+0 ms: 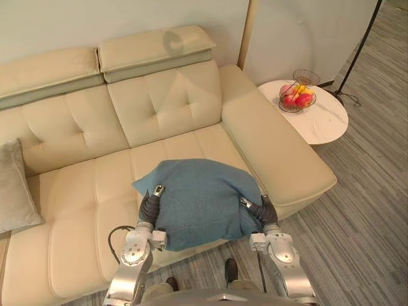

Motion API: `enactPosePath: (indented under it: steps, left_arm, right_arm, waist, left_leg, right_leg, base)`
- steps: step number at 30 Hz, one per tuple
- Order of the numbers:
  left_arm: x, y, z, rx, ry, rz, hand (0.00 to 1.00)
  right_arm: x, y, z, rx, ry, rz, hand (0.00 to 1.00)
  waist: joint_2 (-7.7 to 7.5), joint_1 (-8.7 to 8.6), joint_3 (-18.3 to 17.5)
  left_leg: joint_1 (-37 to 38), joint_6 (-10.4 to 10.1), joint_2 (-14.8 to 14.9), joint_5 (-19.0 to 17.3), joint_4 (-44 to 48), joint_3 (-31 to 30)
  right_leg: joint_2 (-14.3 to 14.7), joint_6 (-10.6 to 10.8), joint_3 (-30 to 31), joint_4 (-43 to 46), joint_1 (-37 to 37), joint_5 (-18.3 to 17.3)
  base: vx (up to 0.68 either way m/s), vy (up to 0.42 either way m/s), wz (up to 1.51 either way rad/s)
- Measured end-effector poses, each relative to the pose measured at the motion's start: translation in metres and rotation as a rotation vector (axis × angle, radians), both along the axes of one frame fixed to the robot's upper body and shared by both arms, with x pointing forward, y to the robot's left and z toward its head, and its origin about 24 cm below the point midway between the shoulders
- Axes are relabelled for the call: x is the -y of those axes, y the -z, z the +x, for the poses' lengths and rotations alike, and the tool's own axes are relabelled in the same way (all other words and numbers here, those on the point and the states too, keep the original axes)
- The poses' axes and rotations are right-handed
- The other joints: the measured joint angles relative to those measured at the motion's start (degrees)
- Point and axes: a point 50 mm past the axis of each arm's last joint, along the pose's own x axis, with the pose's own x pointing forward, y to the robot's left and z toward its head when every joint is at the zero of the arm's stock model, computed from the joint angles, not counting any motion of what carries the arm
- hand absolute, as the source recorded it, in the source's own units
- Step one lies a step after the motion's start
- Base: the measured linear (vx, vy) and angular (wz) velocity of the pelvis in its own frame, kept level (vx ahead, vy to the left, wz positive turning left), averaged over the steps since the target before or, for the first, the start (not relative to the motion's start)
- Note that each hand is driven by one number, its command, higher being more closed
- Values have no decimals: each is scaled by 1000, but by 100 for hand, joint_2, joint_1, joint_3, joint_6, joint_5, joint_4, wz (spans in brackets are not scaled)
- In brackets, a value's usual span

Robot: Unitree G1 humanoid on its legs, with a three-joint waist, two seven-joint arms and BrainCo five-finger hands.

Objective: Pick up cushions and gather them together orderly.

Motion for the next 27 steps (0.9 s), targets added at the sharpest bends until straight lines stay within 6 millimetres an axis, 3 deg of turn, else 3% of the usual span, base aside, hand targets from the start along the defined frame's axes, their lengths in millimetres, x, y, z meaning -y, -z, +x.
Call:
enactPosePath:
  steps: [5,9,11,15,17,18,19,22,24,26,27]
  left_arm:
    - [-12,-3,4,16,-50,16,100]
    - [-25,-24,28,112,-147,54,100]
    - [-33,-42,45,188,-197,75,100]
    - [-47,-99,94,393,-284,174,100]
    - [-56,-140,122,511,-337,234,100]
    - [-58,-151,127,543,-349,242,100]
    - [-58,-177,136,618,-366,254,100]
    - [-51,-231,147,777,-394,249,100]
    - [-43,-278,152,905,-417,258,100]
    - [-38,-306,153,977,-429,263,100]
    - [-32,-331,153,1031,-431,254,100]
  right_arm:
    - [-11,-4,10,25,-28,10,100]
    - [-30,-19,46,98,-77,-28,100]
    - [-42,-39,70,173,-91,-45,100]
    - [-64,-103,122,385,-72,-83,100]
    - [-74,-148,143,517,-38,-110,100]
    - [-76,-159,146,553,-27,-111,100]
    - [-75,-186,152,629,9,-90,100]
    - [-75,-240,160,775,106,-63,100]
    - [-74,-285,158,891,193,15,100]
    - [-73,-308,155,955,245,42,100]
    - [-70,-327,151,1004,284,76,100]
  waist:
    - [-102,61,-91]
    - [-199,192,-6]
    - [-208,295,216]
    - [-222,483,701]
    - [-225,534,933]
    - [-226,552,1034]
    - [-225,612,1171]
    - [-231,665,1376]
    - [-227,724,1490]
    - [-221,722,1541]
    - [-228,728,1680]
  left_leg:
    - [-400,-50,23,94,-1,-144]
    - [-971,-93,31,320,5,-359]
    - [-1167,-112,34,422,4,-475]
    - [-1775,-116,24,697,-11,-661]
    - [-2136,-117,13,864,-19,-713]
    - [-2164,-121,11,894,-33,-731]
    - [-2292,-136,5,988,-87,-776]
    - [-2569,-160,2,1198,-254,-811]
    - [-2839,-192,17,1356,-406,-826]
    - [-3025,-202,8,1443,-440,-861]
    - [-3069,-217,5,1506,-503,-898]
  right_leg:
    - [10,-71,-149,0,-305,2]
    - [6,-69,-389,34,-775,221]
    - [6,-69,-483,40,-907,297]
    - [-58,-132,-641,40,-1412,491]
    - [-70,-172,-734,41,-1722,604]
    - [-73,-177,-739,41,-1752,624]
    - [-82,-183,-751,41,-1896,670]
    - [-83,-226,-803,41,-2219,743]
    - [-71,-273,-835,42,-2545,796]
    - [-70,-298,-891,43,-2731,830]
    - [-62,-306,-911,43,-2788,843]
  base:
    - [-67,-50,15]
    - [-29,-40,26]
    - [-44,-13,33]
    - [-107,3,26]
    - [-127,1,24]
    - [-97,-2,15]
    - [-88,-2,13]
    - [-77,5,13]
    - [-66,10,6]
    - [-42,18,8]
    - [-40,26,15]
